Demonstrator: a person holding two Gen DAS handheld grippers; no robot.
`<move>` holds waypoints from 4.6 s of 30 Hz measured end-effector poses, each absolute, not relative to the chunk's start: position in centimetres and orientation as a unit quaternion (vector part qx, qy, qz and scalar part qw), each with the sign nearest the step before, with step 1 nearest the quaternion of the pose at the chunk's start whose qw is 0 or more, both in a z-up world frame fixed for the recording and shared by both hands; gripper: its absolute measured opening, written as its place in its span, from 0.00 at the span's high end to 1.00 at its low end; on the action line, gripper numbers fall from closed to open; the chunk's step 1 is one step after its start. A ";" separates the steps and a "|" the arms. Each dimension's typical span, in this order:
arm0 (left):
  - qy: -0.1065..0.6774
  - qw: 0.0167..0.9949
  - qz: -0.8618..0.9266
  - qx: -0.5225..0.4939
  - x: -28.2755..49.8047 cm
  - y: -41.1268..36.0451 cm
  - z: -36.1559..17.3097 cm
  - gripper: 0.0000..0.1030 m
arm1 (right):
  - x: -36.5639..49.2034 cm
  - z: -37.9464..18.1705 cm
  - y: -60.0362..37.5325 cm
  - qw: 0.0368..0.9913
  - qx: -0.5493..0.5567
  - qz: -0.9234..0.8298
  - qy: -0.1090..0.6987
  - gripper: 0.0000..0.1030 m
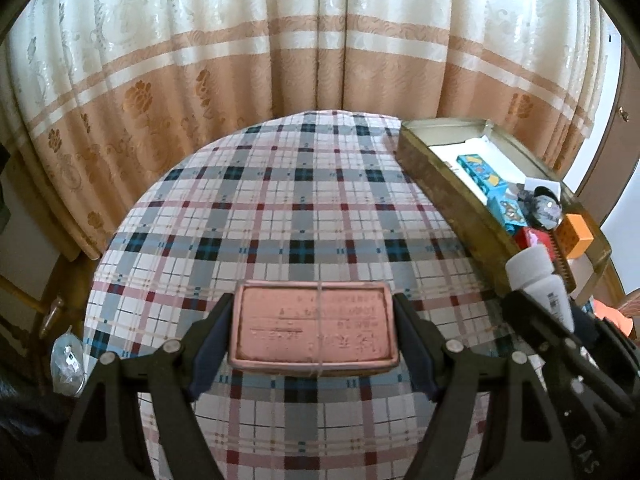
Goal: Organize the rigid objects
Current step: 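Carry the pink-copper box and pill bottle over the tray with both grippers, then lower the box and pill bottle into the tray and open both grippers, then withdraw both grippers from the tray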
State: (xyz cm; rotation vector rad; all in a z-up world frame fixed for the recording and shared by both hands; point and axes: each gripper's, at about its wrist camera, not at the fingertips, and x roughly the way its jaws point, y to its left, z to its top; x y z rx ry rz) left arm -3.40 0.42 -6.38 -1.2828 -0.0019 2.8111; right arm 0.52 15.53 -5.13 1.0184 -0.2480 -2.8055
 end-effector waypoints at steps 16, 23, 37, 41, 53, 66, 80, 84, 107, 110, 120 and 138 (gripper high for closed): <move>0.013 0.076 0.922 -0.380 -3.7 5.5 -2.4 0.25 | 1.5 -1.4 19.5 0.030 0.283 -0.954 -0.095 0.62; 0.023 0.089 0.922 -0.377 -3.9 7.4 -2.0 0.25 | 1.8 -0.8 21.5 0.009 0.271 -0.957 -0.101 0.62; 0.044 0.121 0.923 -0.363 -4.9 11.9 -0.9 0.25 | 1.8 -0.6 25.6 -0.031 0.259 -0.959 -0.113 0.62; 0.047 0.129 0.921 -0.364 -5.3 13.0 -0.9 0.25 | 1.6 -0.6 26.6 -0.040 0.258 -0.959 -0.112 0.62; 0.038 0.139 0.917 -0.371 -7.3 15.6 -0.9 0.25 | -0.1 0.8 28.7 -0.058 0.237 -0.965 -0.100 0.62; 0.028 0.134 0.912 -0.386 -10.2 16.7 -1.8 0.25 | -3.0 1.3 30.3 -0.071 0.230 -0.967 -0.080 0.62; 0.027 0.101 0.906 -0.410 -15.5 16.6 -3.2 0.25 | -8.1 1.4 30.4 -0.059 0.243 -0.967 -0.054 0.62; 0.016 0.099 0.902 -0.420 -16.7 16.3 -3.8 0.25 | -9.9 1.2 30.3 -0.050 0.257 -0.964 -0.048 0.62; 0.030 0.098 0.886 -0.452 -19.2 17.5 -6.6 0.25 | -16.5 -2.1 30.2 -0.014 0.359 -0.932 -0.055 0.62; 0.032 0.099 0.887 -0.451 -19.2 17.6 -6.5 0.25 | -16.7 -2.4 30.2 -0.013 0.365 -0.930 -0.052 0.62; 0.050 0.098 0.892 -0.438 -19.7 18.0 -6.6 0.25 | -17.8 -3.8 30.2 0.003 0.398 -0.915 -0.064 0.62; 0.067 0.116 0.914 -0.382 -15.5 17.6 -2.2 0.00 | -12.9 0.4 29.7 -0.021 0.322 -0.941 -0.106 0.16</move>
